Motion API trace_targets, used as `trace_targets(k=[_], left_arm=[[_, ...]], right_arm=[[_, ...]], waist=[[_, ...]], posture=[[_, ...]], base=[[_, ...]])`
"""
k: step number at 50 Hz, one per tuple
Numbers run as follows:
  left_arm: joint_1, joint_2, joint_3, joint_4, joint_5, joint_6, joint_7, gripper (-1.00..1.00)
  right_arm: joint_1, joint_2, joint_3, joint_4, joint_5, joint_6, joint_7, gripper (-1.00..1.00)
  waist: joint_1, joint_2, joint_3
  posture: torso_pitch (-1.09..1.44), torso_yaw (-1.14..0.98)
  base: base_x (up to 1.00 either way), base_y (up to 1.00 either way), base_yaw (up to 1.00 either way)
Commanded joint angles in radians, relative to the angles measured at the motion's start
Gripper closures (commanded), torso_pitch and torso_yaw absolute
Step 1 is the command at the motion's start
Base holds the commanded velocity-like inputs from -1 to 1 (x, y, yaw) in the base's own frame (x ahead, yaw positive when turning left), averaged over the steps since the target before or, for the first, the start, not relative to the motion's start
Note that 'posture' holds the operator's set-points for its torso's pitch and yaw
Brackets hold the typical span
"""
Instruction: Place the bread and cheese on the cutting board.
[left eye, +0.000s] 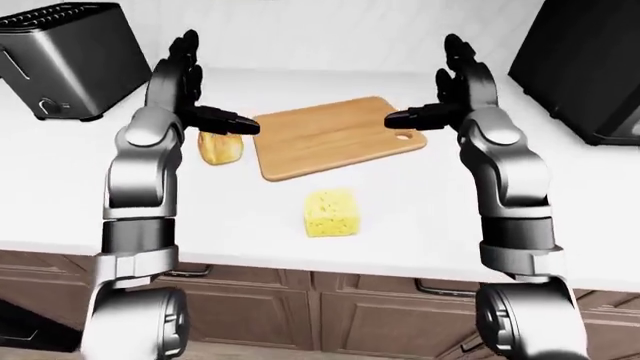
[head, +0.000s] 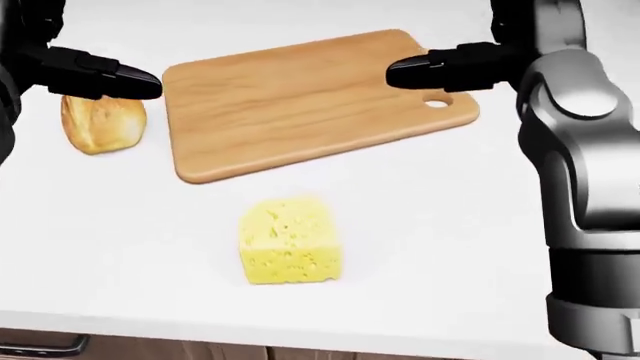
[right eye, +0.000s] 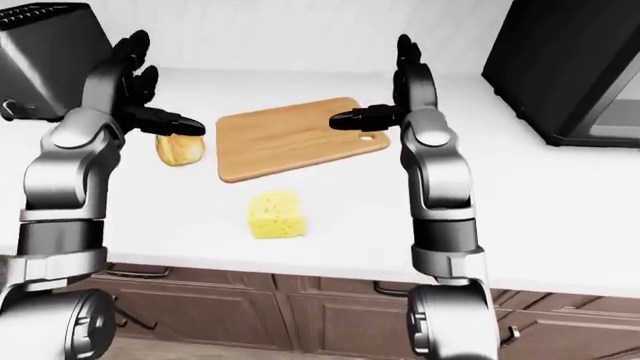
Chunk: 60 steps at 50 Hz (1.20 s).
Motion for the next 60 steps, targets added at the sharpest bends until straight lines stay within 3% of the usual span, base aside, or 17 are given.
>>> trace_targets(k=[1,9,29,30,32,35,38,39,42,45,48,50,51,52,53,55,60], left_arm=[[-0.046,0.023,0.022,-0.038,0.007,-0.028,0.004,-1.0],[-0.037,0.03,0.028,-0.062,0.014,-0.012,-0.007,-1.0],[-0.1,0.03,0.015,-0.005,0.046,-0.011,-0.033,-1.0],[-0.1,0.029,0.016,-0.009,0.045,-0.006,-0.033,-1.0],[-0.099,0.027,0.014,-0.014,0.046,-0.004,-0.032,-1.0],[-0.103,0.023,0.013,-0.017,0.047,0.003,-0.032,-1.0],[-0.097,0.022,0.01,-0.011,0.051,-0.009,-0.034,-1.0],[-0.095,0.025,0.013,-0.02,0.05,-0.001,-0.035,-1.0],[-0.099,0.033,0.017,-0.013,0.052,-0.002,-0.036,-1.0],[-0.092,0.027,0.017,-0.012,0.05,-0.011,-0.031,-1.0],[-0.091,0.023,0.016,-0.004,0.049,-0.018,-0.029,-1.0],[-0.085,0.023,0.015,-0.013,0.05,-0.014,-0.029,-1.0],[-0.081,0.024,0.017,-0.022,0.048,-0.009,-0.031,-1.0],[-0.077,0.023,0.017,-0.023,0.049,-0.012,-0.03,-1.0],[-0.075,0.024,0.018,-0.017,0.048,-0.018,-0.03,-1.0],[-0.067,0.026,0.021,-0.03,0.045,-0.008,-0.032,-1.0],[-0.076,0.026,0.016,-0.02,0.047,-0.014,-0.032,-1.0]], right_arm=[[-0.045,-0.013,-0.006,-0.034,0.001,-0.031,0.001,-1.0],[-0.061,-0.008,-0.004,-0.074,0.012,0.001,0.0,-1.0],[-0.034,-0.005,0.001,-0.073,0.013,-0.029,-0.002,-1.0],[-0.034,-0.005,0.002,-0.073,0.011,-0.032,0.001,-1.0],[-0.038,-0.008,0.001,-0.063,0.008,-0.039,0.003,-1.0],[-0.04,-0.008,-0.001,-0.069,0.005,-0.037,0.0,-1.0],[-0.035,-0.002,0.004,-0.074,0.004,-0.034,0.002,-1.0],[-0.035,-0.003,0.005,-0.07,0.0,-0.039,0.003,-1.0],[-0.038,-0.002,0.001,-0.066,0.001,-0.037,0.002,-1.0],[-0.026,0.003,0.005,-0.069,-0.001,-0.044,0.001,-1.0],[-0.024,0.005,0.001,-0.063,0.001,-0.049,0.0,-1.0],[-0.011,0.008,0.002,-0.054,-0.003,-0.063,-0.004,-1.0],[-0.006,0.01,0.002,-0.06,-0.002,-0.062,-0.006,-1.0],[-0.004,0.011,0.004,-0.06,-0.003,-0.065,-0.006,-1.0],[-0.005,0.012,0.002,-0.062,-0.001,-0.062,-0.006,-1.0],[-0.005,0.009,0.005,-0.071,-0.003,-0.056,-0.006,-1.0],[-0.01,0.006,0.0,-0.077,0.0,-0.047,-0.007,-1.0]], waist=[[0.003,-0.002,-0.039],[-0.015,0.012,-0.043],[-0.011,0.007,-0.04],[-0.011,0.015,-0.063],[-0.013,0.017,-0.036],[-0.013,0.002,-0.023],[-0.009,-0.035,-0.014],[-0.011,-0.021,-0.02],[-0.015,-0.025,-0.022],[-0.015,-0.005,-0.022],[-0.021,0.026,-0.013],[-0.029,0.064,-0.005],[-0.035,0.079,-0.036],[-0.047,0.076,-0.045],[-0.04,0.058,-0.025],[-0.034,0.044,-0.038],[-0.028,0.014,-0.038]], posture=[[0.0,0.0],[0.0,0.0],[0.0,0.0],[0.0,0.0],[0.0,0.0],[0.0,0.0],[0.0,0.0],[0.0,0.0],[0.0,0.0],[0.0,0.0],[0.0,0.0],[0.0,0.0],[0.0,0.0],[0.0,0.0],[0.0,0.0],[0.0,0.0],[0.0,0.0]], base=[[0.0,0.0,0.0],[0.0,0.0,0.0],[0.0,0.0,0.0],[0.09,0.0,0.0],[0.16,0.0,0.0],[0.25,0.0,0.0],[0.3,0.0,0.0],[0.3,0.0,0.0],[0.3,0.0,0.0],[0.3,0.0,0.0],[0.31,0.0,0.0],[0.16,0.0,0.0],[0.0,0.0,0.0],[0.0,0.0,0.0],[0.0,0.0,0.0],[0.0,0.0,0.0],[0.0,0.0,0.0]])
